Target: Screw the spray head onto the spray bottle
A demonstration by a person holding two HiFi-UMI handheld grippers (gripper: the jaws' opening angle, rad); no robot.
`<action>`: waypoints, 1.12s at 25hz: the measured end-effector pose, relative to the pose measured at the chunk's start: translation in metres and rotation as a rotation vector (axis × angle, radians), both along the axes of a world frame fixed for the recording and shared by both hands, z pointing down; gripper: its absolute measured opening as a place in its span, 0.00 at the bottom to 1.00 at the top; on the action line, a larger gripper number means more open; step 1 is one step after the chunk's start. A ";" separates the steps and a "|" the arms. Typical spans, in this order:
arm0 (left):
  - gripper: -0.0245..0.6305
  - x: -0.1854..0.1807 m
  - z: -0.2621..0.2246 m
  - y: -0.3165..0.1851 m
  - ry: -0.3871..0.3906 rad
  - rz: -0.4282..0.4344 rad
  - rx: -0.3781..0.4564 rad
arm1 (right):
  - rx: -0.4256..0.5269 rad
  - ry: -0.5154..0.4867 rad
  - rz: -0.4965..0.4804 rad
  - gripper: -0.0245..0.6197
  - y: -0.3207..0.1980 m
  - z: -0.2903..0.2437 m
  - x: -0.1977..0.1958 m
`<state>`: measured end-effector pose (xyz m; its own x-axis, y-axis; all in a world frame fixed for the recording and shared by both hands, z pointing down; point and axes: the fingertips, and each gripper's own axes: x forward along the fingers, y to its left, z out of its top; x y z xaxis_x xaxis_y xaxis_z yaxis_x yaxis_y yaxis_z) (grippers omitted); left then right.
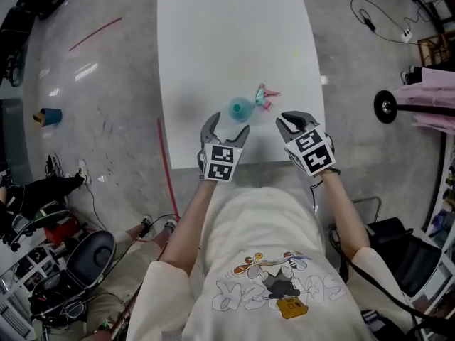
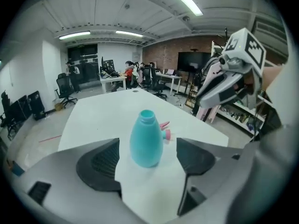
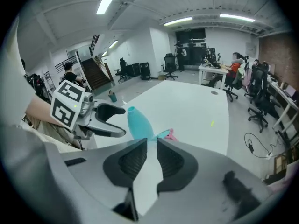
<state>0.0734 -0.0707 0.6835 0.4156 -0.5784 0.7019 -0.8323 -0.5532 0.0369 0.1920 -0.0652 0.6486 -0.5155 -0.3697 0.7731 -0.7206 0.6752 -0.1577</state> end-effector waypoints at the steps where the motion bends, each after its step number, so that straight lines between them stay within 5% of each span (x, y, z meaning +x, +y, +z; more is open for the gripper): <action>1: 0.59 0.002 0.009 -0.010 -0.006 -0.007 0.013 | -0.028 0.024 -0.023 0.13 0.001 0.008 0.002; 8: 0.59 0.005 0.046 -0.054 0.021 0.032 0.105 | -0.093 0.223 -0.132 0.16 -0.023 0.054 0.000; 15: 0.60 0.012 0.065 -0.074 0.044 0.134 0.136 | -0.277 0.317 -0.185 0.22 -0.048 0.105 -0.039; 23: 0.60 0.000 0.065 -0.089 0.059 0.197 0.175 | -0.444 0.558 -0.213 0.25 -0.057 0.159 -0.050; 26: 0.60 -0.021 0.048 -0.084 0.055 0.194 0.169 | -0.429 0.559 -0.217 0.25 -0.056 0.147 -0.058; 28: 0.60 -0.038 0.027 -0.078 0.070 0.187 0.144 | -0.347 0.424 -0.163 0.24 -0.068 0.113 -0.070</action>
<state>0.0351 -0.1491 0.7101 0.5697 -0.5786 0.5836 -0.7131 -0.7010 0.0011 0.1215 -0.1337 0.7616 -0.1630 0.0006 0.9866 -0.6603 0.7429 -0.1095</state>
